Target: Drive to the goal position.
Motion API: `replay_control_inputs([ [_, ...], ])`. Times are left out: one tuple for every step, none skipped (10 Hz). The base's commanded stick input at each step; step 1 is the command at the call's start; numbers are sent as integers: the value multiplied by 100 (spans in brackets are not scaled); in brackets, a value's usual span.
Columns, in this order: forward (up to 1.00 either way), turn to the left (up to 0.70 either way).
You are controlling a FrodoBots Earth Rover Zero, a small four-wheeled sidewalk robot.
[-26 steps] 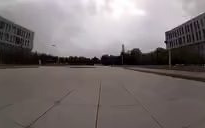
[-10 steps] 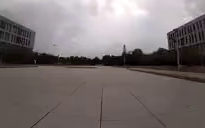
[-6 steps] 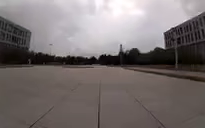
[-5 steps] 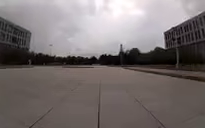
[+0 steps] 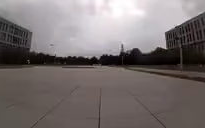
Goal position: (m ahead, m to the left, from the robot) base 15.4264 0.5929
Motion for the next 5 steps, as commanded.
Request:
replay_control_inputs([
  [70, 0],
  [70, 0],
  [70, 0],
  [70, 0],
  [70, 0],
])
